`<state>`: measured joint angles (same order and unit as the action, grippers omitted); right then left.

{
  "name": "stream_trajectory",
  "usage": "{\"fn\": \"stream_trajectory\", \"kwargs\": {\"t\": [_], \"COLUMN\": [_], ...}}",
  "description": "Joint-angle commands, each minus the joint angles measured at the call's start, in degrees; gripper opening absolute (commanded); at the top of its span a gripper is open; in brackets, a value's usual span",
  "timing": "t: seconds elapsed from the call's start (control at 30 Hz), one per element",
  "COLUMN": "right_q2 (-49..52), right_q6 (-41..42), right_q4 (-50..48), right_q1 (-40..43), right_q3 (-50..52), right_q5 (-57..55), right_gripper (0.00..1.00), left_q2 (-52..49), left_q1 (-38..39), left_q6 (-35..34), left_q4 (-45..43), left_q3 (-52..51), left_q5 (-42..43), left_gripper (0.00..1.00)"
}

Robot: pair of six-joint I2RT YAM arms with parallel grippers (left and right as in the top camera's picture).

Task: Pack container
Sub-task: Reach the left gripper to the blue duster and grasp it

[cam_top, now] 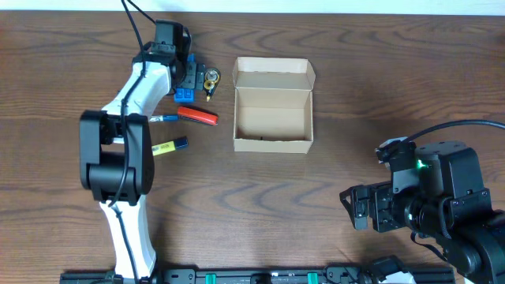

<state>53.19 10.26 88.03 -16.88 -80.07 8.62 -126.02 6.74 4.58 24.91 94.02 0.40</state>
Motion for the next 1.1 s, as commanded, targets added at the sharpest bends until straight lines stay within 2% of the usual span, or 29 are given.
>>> {"fn": "stream_trajectory", "kwargs": {"t": [0.0, 0.17, 0.37, 0.5, 0.8, 0.93, 1.07], "right_q2": [0.02, 0.02, 0.02, 0.02, 0.02, 0.02, 0.02], "right_q6": [0.59, 0.59, 0.59, 0.59, 0.59, 0.59, 0.59], "right_q4": [0.07, 0.07, 0.07, 0.07, 0.07, 0.07, 0.07], "right_q1": [0.46, 0.46, 0.46, 0.46, 0.46, 0.46, 0.46], "right_q3": [0.04, 0.04, 0.04, 0.04, 0.04, 0.04, 0.04], "right_q5": [0.44, 0.44, 0.44, 0.44, 0.44, 0.44, 0.44], "right_gripper": [0.99, 0.99, 0.99, 0.99, 0.99, 0.99, 0.99], "left_q2": [-1.36, -3.04, -4.22, -4.22, -4.26, -4.26, -4.26], "left_q1": [-0.42, -0.42, -0.35, -0.35, -0.35, -0.35, -0.35], "left_q6": [0.83, 0.83, 1.05, 1.03, 1.05, 0.98, 1.01], "left_q4": [-1.07, -1.86, -2.08, -2.45, -2.43, -2.4, -2.32], "left_q3": [1.51, 1.51, 1.51, 1.51, 1.51, 1.51, 1.68], "left_q5": [-1.03, -1.01, -0.92, -0.92, -1.01, -0.98, -1.01], "left_gripper": [0.95, 0.95, 1.0, 0.86, 0.67, 0.54, 0.49]}}
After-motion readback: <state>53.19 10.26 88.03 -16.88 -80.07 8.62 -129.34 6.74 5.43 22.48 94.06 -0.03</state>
